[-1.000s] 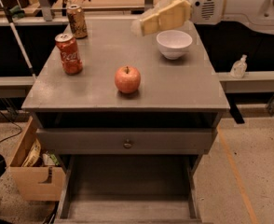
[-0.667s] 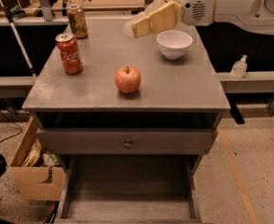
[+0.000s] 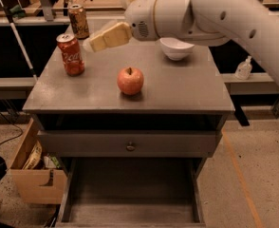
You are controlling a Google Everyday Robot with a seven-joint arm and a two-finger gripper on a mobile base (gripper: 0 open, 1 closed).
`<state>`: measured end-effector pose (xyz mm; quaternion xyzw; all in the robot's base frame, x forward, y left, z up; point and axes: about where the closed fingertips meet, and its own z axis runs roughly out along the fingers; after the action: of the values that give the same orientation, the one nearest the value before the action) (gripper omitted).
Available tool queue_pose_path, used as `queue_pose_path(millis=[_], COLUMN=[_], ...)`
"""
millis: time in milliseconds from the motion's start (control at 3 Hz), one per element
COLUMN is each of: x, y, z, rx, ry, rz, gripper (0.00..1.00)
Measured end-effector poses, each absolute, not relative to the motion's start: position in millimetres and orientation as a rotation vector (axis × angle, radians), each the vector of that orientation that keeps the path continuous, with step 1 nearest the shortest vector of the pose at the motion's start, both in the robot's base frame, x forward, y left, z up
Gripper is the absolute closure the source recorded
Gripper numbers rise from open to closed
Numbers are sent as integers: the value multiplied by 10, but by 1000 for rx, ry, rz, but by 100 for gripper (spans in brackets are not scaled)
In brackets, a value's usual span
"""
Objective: Place coke can into middle drawer
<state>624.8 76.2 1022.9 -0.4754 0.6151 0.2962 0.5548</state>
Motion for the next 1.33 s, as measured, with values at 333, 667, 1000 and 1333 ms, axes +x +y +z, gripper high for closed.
queue_pose_path(millis=[333, 667, 1000, 1333], x=[6552, 6753, 6955, 7105], y=[1250, 1579, 1816, 1948], z=[9960, 9756, 9547, 9383], rx=[-1096, -1094, -1094, -1080], ry=[1437, 1432, 1452, 1472], rz=[746, 761, 759, 768], gripper=[0, 0, 0, 0])
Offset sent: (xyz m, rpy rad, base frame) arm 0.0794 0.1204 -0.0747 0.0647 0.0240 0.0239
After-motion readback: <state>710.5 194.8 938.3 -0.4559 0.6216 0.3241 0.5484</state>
